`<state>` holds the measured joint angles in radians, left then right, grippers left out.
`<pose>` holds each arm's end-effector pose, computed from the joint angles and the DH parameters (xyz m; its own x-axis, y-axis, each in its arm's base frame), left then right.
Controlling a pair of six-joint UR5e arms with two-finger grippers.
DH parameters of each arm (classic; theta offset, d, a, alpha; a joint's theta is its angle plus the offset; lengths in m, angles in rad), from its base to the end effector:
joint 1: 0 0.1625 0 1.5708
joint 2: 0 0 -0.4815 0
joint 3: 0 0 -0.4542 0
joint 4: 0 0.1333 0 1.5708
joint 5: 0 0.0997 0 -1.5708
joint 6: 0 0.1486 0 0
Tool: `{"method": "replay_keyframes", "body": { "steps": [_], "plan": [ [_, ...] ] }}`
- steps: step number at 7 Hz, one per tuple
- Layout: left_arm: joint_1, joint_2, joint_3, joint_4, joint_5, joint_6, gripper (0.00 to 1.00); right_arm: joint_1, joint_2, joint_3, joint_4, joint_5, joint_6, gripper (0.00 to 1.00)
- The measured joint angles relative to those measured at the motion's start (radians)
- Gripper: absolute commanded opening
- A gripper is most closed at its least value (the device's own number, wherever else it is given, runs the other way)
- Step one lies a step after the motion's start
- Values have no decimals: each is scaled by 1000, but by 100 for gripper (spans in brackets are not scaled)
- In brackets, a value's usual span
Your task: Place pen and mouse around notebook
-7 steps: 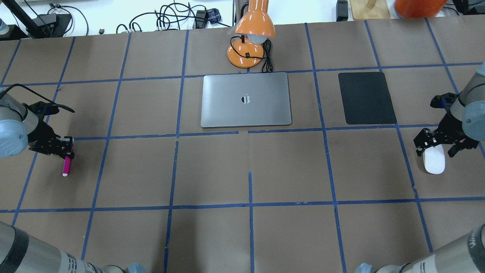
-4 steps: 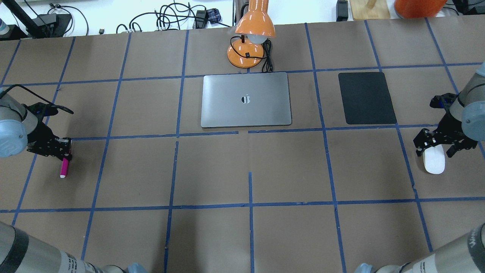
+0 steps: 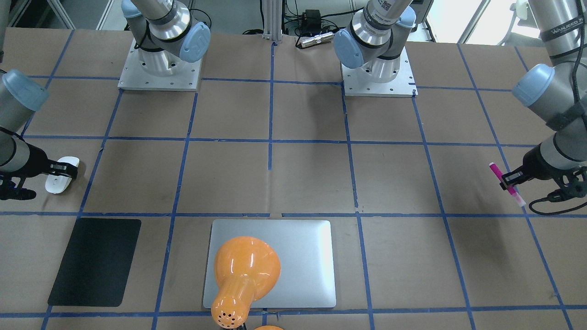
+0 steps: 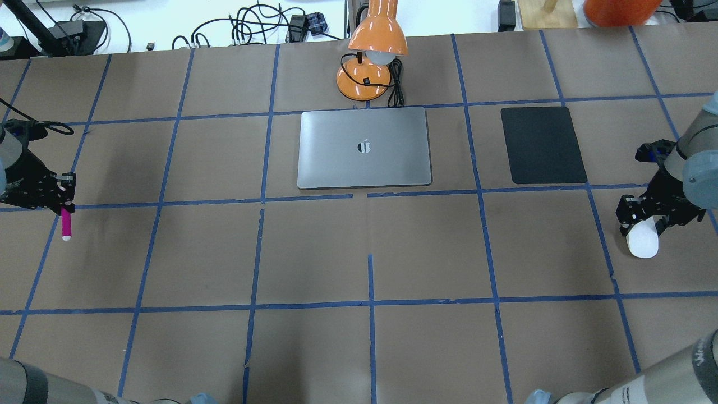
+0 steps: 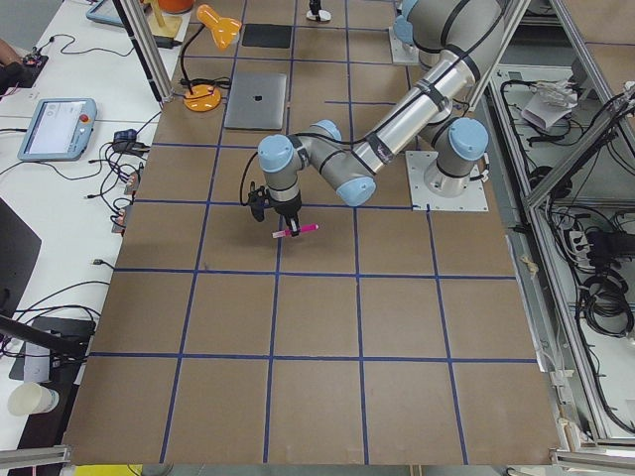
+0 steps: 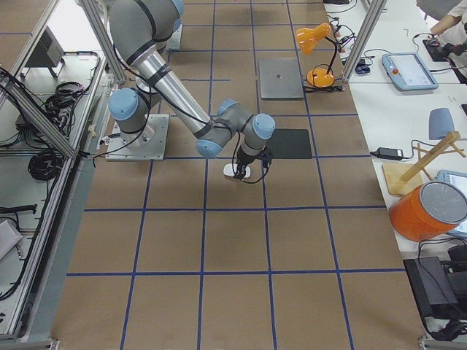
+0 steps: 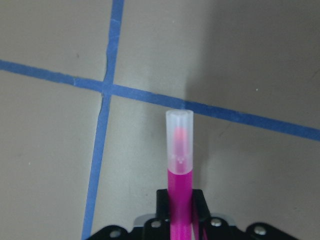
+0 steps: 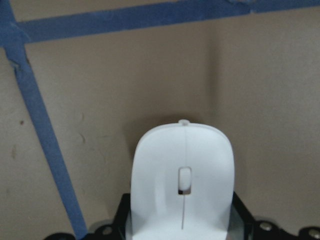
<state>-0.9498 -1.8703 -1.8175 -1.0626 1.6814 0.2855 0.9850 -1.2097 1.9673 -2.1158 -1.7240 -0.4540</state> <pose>0.2681 -0.5757 0.2353 -0.9417 -0.3227 -0.0951 -0.3296 0.9417 0.0675 -0.2210 -0.5333 0.1362 -0.9931 0.1097 0.0415 0.1167 0.9599 0.2550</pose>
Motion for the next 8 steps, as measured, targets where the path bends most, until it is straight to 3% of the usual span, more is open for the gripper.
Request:
{"method": "replay_keyframes", "body": {
  "steps": [2, 5, 8],
  "plan": [
    [-56, 24, 8, -52, -46, -190, 0, 20, -27, -37, 6, 8, 5, 11],
    [-293, 46, -1, -67, -60, -626, 0, 178, -37, -213, 52, 41, 43, 11],
    [-526, 42, -4, -74, -64, -988, 0, 342, 172, -499, 116, 110, 167, 12]
  ]
}}
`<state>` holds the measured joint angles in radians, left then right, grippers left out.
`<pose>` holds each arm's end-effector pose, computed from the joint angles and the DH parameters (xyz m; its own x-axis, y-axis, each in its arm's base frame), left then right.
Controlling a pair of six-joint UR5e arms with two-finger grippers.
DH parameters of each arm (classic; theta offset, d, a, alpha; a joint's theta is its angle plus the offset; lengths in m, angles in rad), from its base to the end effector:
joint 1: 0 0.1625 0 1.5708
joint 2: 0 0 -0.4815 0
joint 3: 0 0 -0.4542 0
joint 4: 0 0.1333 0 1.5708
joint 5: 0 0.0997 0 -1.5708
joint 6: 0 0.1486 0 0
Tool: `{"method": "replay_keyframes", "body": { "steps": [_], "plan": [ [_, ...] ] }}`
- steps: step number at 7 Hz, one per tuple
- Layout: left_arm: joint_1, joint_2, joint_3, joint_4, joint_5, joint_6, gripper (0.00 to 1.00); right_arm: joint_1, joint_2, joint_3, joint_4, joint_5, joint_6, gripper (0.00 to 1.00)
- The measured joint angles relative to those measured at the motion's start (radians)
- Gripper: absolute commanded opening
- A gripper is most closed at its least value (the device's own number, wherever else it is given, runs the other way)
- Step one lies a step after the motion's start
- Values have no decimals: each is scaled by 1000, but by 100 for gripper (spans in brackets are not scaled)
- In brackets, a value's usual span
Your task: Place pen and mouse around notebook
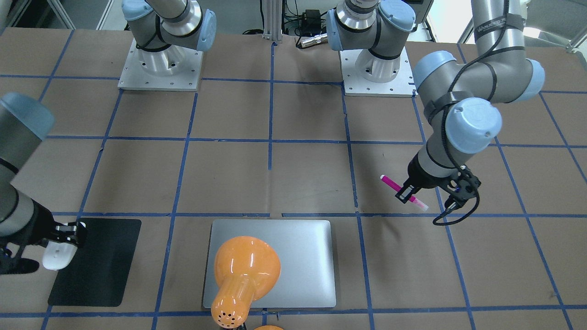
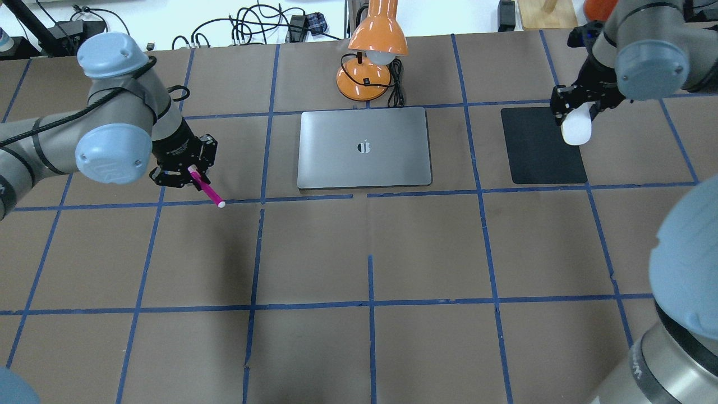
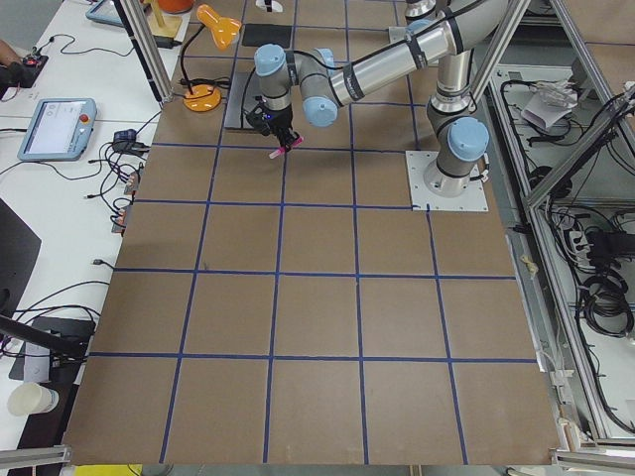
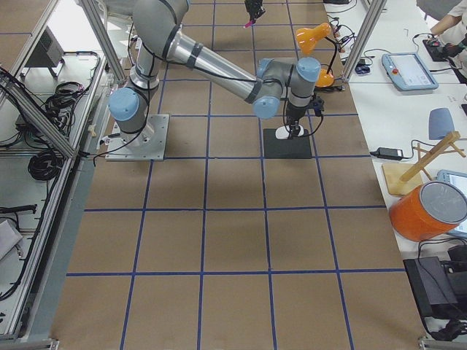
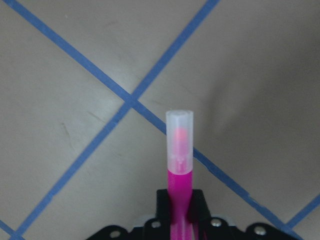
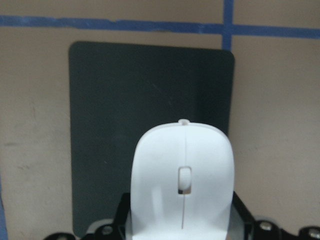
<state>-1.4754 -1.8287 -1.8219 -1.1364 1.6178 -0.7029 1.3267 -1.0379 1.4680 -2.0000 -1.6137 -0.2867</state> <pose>-0.0679 -0.6171 0.2513 -0.6975 -0.7116 -0.0839 -0.7155 0.6981 0.0266 -0.0598 -0.7653 0.2393 -0.9982 -0.0428 0.0409 -0.0423 0.9990 0.0130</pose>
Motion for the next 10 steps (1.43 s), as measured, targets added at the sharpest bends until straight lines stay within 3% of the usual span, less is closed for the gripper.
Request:
{"method": "replay_keyframes", "body": {
  "steps": [1, 2, 4, 6, 7, 10],
  "plan": [
    [-62, -6, 0, 0, -6, -110, 0, 22, 62, -46, 5, 1, 16, 12],
    [-120, -17, 0, 0, -13, -214, 0, 30, 90, -57, 17, -1, 22, 18],
    [-222, -34, -3, 2, -15, -399, 0, 33, 103, -39, 52, -4, 24, 27],
    [-302, -53, 7, 12, -56, -606, 0, 26, 104, -1, 53, -5, 21, 66],
    [-329, -69, 15, 30, -106, -684, 0, 14, 104, 11, 51, -3, 17, 100],
    [-404, -129, 26, 126, -155, -892, 0, -2, 105, 13, 36, 8, 30, 100]
  ]
}}
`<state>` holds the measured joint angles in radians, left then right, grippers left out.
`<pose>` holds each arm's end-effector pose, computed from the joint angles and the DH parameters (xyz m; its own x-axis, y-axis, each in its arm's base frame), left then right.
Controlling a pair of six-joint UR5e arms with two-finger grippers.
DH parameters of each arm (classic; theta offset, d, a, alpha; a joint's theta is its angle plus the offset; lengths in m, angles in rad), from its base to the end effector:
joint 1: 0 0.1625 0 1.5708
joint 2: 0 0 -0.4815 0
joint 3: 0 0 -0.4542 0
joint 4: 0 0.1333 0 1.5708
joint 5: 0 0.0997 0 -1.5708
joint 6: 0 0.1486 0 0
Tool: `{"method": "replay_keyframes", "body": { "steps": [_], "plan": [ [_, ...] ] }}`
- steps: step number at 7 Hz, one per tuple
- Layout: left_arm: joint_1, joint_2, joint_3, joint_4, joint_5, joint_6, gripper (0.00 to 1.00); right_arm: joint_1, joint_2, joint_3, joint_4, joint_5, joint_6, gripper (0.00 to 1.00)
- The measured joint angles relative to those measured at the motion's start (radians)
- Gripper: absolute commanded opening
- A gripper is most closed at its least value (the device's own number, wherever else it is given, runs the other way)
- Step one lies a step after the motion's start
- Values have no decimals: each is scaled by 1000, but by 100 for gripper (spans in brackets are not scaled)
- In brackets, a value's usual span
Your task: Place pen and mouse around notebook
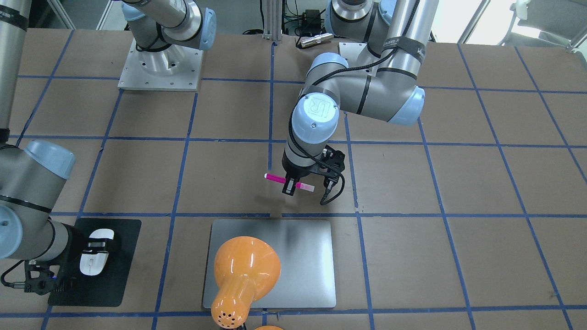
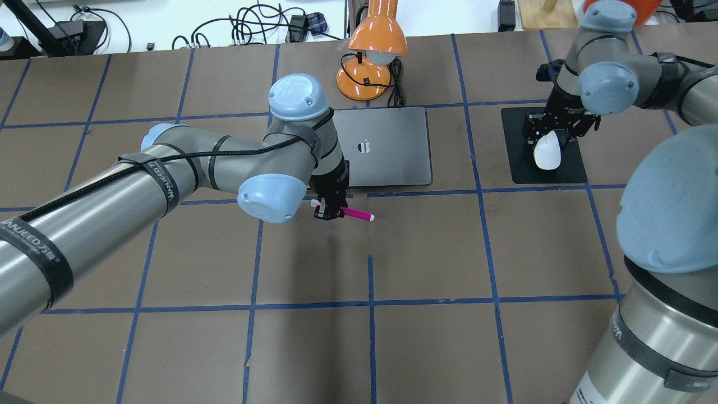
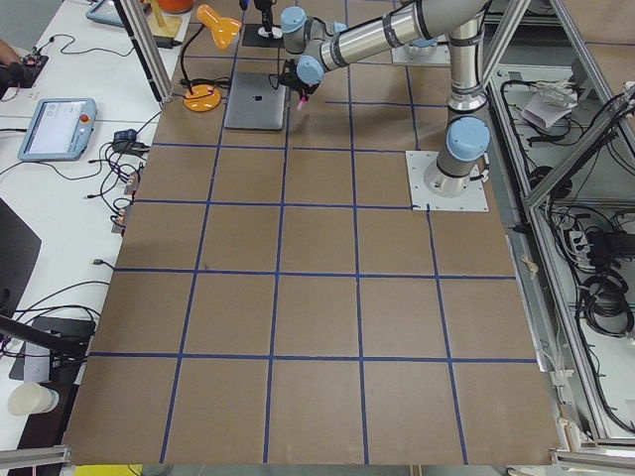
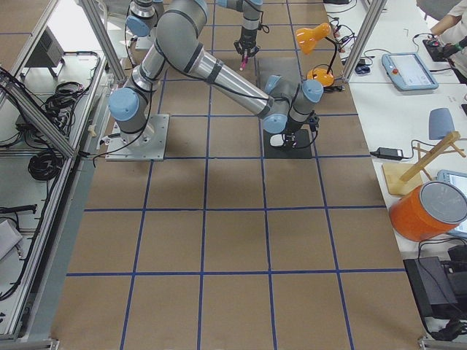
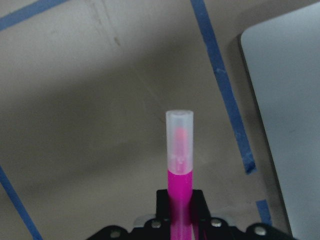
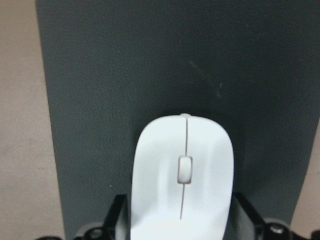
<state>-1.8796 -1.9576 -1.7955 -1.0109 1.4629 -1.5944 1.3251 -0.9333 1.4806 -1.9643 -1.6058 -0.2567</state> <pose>-0.3384 -0.5696 0.1950 -0.2810 -0.9582 -0.0541 -0.9557 0.2743 0.1063 -0.0582 -0.7588 0.1510 -0.9999 -0.0133 -0.0054 -0.0140 0.9875 0.1570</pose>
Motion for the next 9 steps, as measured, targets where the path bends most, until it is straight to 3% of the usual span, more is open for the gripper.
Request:
{"method": "replay_keyframes", "body": {
  "steps": [4, 5, 6, 7, 8, 9],
  "plan": [
    [-64, -71, 1, 121, -3, -153, 0, 59, -83, -113, 118, 6, 37, 100],
    [-67, -80, 1, 129, -3, -161, 7, 102, -126, -130, 152, 6, 39, 100],
    [-68, -84, 0, 128, -3, -160, 24, 152, -194, -134, 186, 5, 49, 100],
    [-68, -85, -1, 123, 1, -155, 51, 192, -283, -134, 255, 5, 78, 100],
    [-68, -84, -4, 119, 4, -149, 97, 218, -375, -136, 343, 11, 109, 100],
    [-68, -83, -5, 118, 7, -144, 100, 238, -446, -138, 408, 32, 127, 100]
  ]
}}
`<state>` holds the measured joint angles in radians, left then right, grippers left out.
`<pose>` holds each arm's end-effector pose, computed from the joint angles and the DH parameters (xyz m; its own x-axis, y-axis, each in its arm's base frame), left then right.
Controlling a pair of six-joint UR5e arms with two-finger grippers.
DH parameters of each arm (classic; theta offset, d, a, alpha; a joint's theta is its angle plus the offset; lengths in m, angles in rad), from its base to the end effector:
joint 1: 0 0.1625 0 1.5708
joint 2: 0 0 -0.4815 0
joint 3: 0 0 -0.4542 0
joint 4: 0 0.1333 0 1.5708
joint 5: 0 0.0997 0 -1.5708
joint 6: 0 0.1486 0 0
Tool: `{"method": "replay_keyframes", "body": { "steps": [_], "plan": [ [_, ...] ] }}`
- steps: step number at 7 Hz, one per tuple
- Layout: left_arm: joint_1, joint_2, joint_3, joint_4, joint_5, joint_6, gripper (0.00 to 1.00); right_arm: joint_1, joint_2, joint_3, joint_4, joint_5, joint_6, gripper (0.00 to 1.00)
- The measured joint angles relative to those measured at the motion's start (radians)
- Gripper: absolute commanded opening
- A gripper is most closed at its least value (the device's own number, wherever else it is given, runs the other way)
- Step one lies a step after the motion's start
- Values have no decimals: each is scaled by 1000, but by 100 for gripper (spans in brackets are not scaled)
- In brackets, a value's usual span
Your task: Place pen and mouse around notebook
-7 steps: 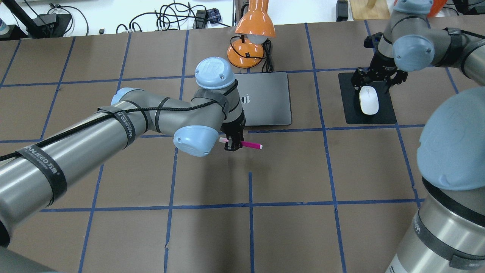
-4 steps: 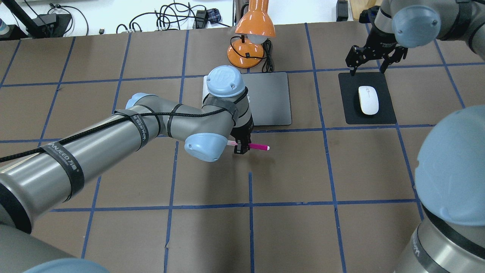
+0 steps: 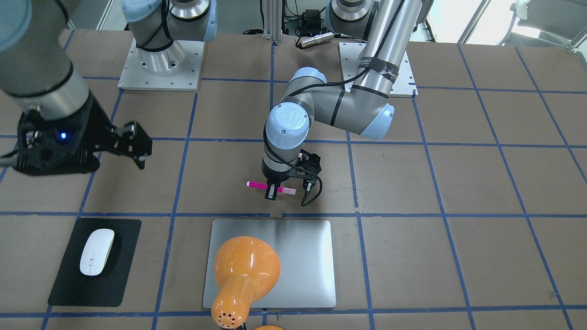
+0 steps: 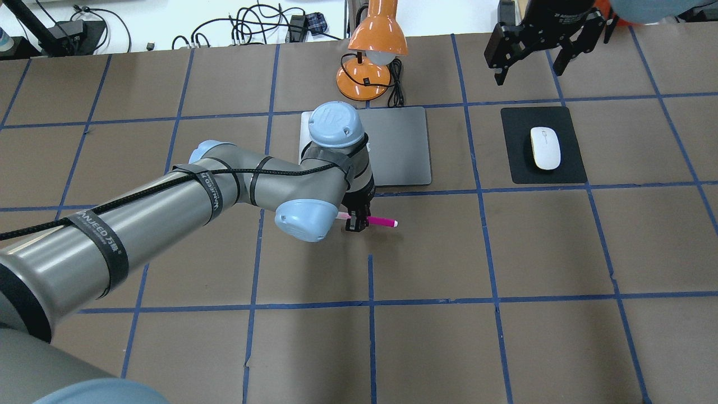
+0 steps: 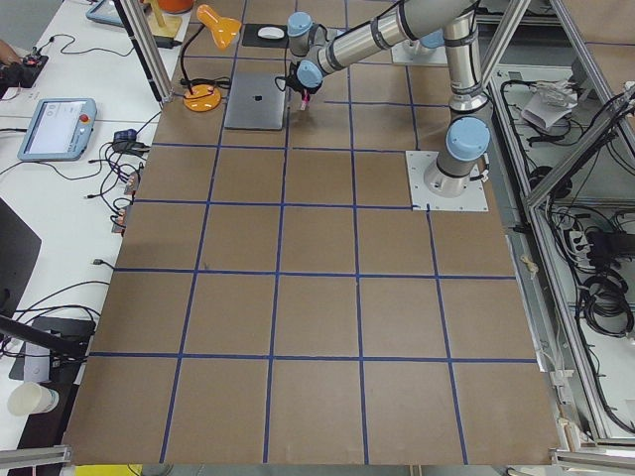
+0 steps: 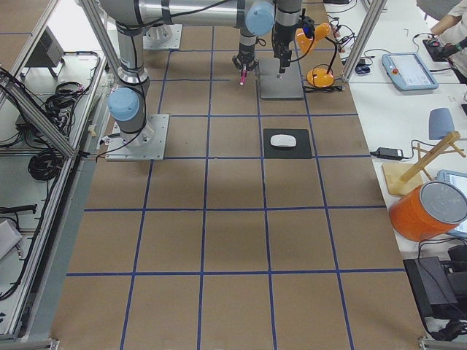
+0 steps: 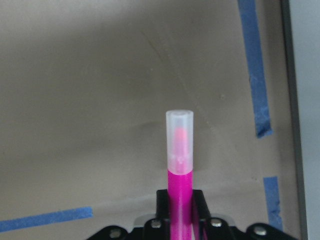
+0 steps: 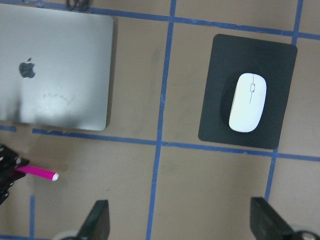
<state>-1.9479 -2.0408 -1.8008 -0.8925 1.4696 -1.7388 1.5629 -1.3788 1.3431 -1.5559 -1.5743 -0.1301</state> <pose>-0.3816 -0.5608 0.1492 -0.2082 -0.9773 -0.0383 -0.9743 0.2037 0.0959 0.1277 -0.6496 0.5049 -0.9925 -0.1218 0.0062 -0.1219 0.9923 -0.0202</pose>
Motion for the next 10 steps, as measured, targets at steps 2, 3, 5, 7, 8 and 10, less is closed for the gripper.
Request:
{"method": "replay_keyframes", "body": {
  "steps": [2, 3, 5, 7, 8, 10],
  "plan": [
    [3, 2, 2, -2, 0, 16, 100, 27, -20, 0, 37, 18, 9, 100],
    [11, 11, 4, -16, 2, 75, 100, 32, -10, 1, 33, 1, 11, 100],
    [79, 46, 21, -96, 1, 388, 100, 34, 15, 2, 27, -23, 25, 100],
    [166, 85, 58, -155, -5, 824, 100, 35, 12, -1, 43, -15, 33, 100],
    [194, 108, 90, -197, -5, 1056, 100, 35, 7, -3, 64, -13, 41, 100],
    [278, 166, 189, -409, 3, 1452, 100, 34, 0, -32, 91, -8, 88, 100]
  ]
}}
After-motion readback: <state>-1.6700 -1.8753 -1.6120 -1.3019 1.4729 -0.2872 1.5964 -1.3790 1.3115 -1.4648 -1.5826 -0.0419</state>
